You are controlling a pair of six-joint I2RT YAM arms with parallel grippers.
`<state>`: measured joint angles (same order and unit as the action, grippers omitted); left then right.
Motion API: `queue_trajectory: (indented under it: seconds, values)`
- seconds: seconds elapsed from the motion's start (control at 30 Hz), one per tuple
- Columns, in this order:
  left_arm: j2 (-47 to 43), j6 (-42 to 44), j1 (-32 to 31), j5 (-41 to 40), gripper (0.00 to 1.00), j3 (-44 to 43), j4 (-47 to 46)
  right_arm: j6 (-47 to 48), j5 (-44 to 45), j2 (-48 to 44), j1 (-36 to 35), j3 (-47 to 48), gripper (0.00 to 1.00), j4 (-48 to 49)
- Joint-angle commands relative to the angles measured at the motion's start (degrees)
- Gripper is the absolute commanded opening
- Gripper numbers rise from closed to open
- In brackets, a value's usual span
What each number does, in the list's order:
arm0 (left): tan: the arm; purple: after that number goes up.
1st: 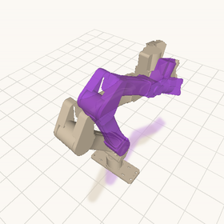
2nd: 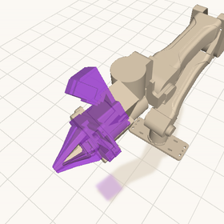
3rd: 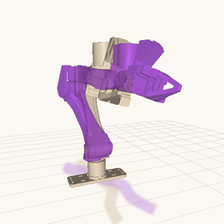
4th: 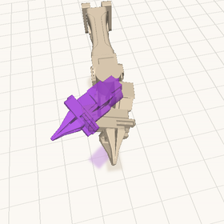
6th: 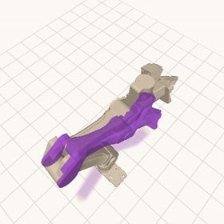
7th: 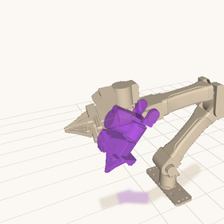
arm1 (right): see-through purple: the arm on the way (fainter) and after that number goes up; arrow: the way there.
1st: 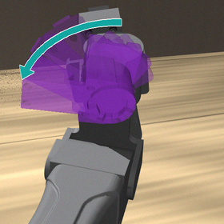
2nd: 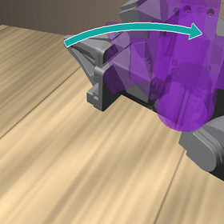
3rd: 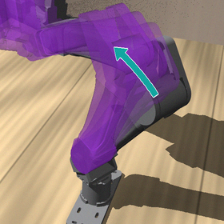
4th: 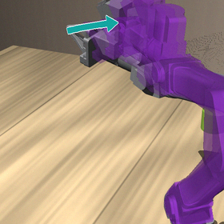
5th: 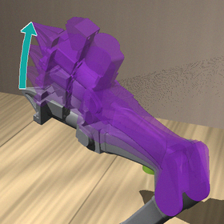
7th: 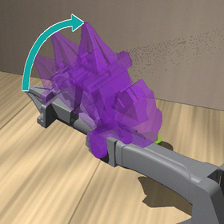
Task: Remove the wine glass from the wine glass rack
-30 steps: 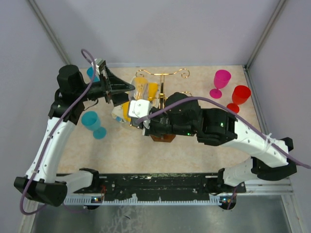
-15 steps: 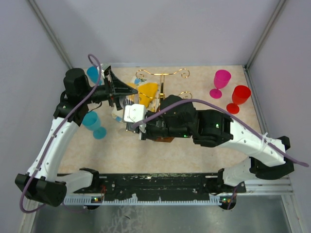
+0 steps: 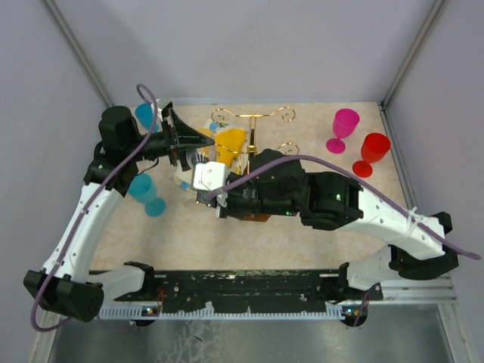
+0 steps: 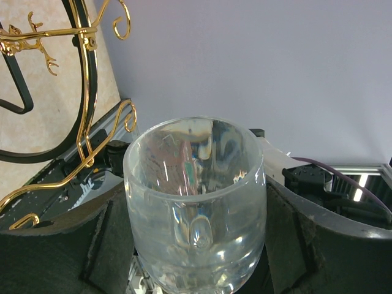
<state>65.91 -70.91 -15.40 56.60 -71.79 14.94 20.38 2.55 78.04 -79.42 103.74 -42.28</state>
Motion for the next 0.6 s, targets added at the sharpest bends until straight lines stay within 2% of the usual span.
queue_trajectory:
  seconds: [0.0, 0.03, 0.07, 0.13, 0.2, 0.37, 0.57]
  values:
    - [-0.5, 0.5, -0.2, 0.2, 0.6, -1.4, -2.0, 0.0, 4.1, -4.0, -0.6, -1.5, 0.24, 7.4]
    - [-0.3, 1.2, -0.2, 0.0, 0.59, -2.0, -1.4, -0.4, 4.5, -4.6, -0.5, -2.1, 0.4, 7.8]
    - [-0.1, 2.3, -0.2, -0.4, 0.59, -2.8, -0.4, -0.7, 4.8, -5.0, -0.5, -2.2, 0.5, 7.8]
    - [0.6, 5.1, -0.2, -1.1, 0.59, -5.0, 3.0, -1.3, 6.0, -5.5, -0.5, -2.1, 0.79, 7.3]
    - [1.4, 7.8, -0.2, -1.8, 0.59, -7.2, 5.5, -2.0, 7.8, -6.1, -0.6, -1.7, 0.98, 6.3]
    - [2.4, 12.7, 1.0, -3.8, 0.58, -11.1, 9.8, -2.7, 11.1, -9.6, -0.5, -3.7, 0.99, 6.8]
    - [3.1, 23.4, 7.1, -10.1, 0.57, -15.9, 19.1, -3.7, 15.6, -15.2, -0.5, -7.9, 0.99, 8.7]
